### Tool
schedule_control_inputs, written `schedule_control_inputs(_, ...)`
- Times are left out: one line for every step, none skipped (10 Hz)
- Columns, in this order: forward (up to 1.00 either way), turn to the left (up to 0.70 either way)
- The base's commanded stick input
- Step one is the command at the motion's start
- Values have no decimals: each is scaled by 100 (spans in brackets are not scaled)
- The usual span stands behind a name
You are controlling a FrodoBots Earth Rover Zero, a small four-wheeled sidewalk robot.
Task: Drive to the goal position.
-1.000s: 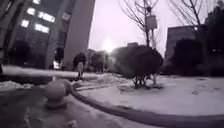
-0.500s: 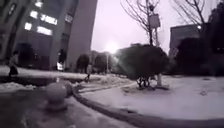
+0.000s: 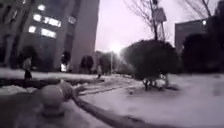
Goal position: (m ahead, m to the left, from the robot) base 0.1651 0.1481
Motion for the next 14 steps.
schedule_control_inputs(0,0)
schedule_control_inputs(0,0)
schedule_control_inputs(-9,-43)
schedule_control_inputs(-100,-27)
schedule_control_inputs(-100,-27)
schedule_control_inputs(-100,-27)
schedule_control_inputs(-100,-27)
schedule_control_inputs(-100,-27)
schedule_control_inputs(-100,-27)
schedule_control_inputs(-100,-27)
schedule_control_inputs(-100,-27)
schedule_control_inputs(-100,-27)
schedule_control_inputs(-100,-27)
schedule_control_inputs(-100,-27)
